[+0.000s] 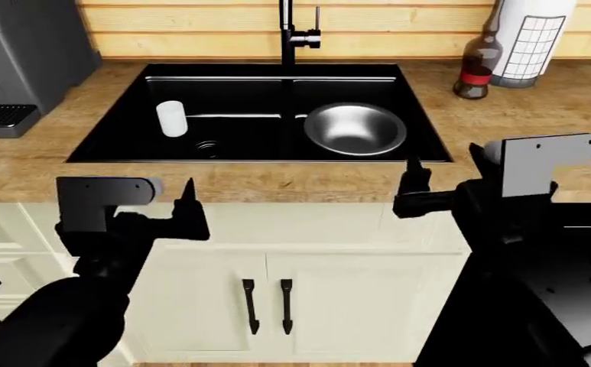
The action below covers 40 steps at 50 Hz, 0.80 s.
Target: Pick the cup and bowl from the sink and place them on the counter for drying.
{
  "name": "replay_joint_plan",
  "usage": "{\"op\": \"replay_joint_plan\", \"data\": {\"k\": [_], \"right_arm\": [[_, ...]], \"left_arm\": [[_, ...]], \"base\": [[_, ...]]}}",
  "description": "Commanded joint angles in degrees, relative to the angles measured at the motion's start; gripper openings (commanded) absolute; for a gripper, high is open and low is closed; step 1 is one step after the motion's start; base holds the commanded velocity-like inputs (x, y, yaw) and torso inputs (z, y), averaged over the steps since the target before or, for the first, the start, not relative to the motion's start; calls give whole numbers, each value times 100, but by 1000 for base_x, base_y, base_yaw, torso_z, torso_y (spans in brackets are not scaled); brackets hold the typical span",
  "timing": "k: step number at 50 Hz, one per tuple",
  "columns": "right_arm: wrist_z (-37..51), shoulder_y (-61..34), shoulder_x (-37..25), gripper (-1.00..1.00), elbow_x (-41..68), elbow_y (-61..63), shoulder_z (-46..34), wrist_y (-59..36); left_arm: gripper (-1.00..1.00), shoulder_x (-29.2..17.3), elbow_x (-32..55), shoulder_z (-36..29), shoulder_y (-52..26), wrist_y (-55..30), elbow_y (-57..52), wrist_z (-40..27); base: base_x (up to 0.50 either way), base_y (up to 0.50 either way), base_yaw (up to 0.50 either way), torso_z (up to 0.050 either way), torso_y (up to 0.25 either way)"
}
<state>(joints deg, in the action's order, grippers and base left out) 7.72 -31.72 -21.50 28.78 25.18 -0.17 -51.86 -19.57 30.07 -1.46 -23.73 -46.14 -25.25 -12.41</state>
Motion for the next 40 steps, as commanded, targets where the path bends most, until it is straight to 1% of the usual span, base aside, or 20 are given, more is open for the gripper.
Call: {"op": "replay_joint_plan", "data": {"k": [1,2,5,12,18,22,30,37,40], "right_arm": [[-204,-1389,-212,100,656,-132,361,-1335],[-205,-1518,-311,100,559,-241,193,-1393],[-224,-1636,-348,100,523,-282,163,-1336],[-190,-1600,-444,100,587,-186,378,-1370],[-110,-1446,-469,100,597,-84,408,-1443],[-51,-1314,-551,100,646,94,504,-1564],[22,-1021,-551,100,662,203,667,-1514],[125,-1002,-636,100,599,329,755,-1469],[177,-1007,-571,100,637,329,879,-1466]], "left_arm": [[100,-407,721,281,-1169,-1506,-198,62],[100,-433,839,342,-1316,-1669,-129,97],[100,-482,1101,439,-1591,-2090,-85,106],[100,-484,1112,468,-1891,-2190,32,19],[100,-544,1147,428,-1945,-2288,-34,-4],[100,-565,1346,602,-1961,-2503,-221,-56],[100,-554,1357,500,-1957,-2522,-245,-82],[100,-563,1389,457,-1948,-2521,-258,-69],[100,-528,1415,428,-1950,-2532,-268,-77]], "base": [[0,0,0,0,0],[0,0,0,0,0],[0,0,0,0,0],[13,0,0,0,0],[265,180,0,0,0],[285,190,0,0,0],[284,180,0,0,0],[302,7,0,0,0],[375,0,0,0,0]]}}
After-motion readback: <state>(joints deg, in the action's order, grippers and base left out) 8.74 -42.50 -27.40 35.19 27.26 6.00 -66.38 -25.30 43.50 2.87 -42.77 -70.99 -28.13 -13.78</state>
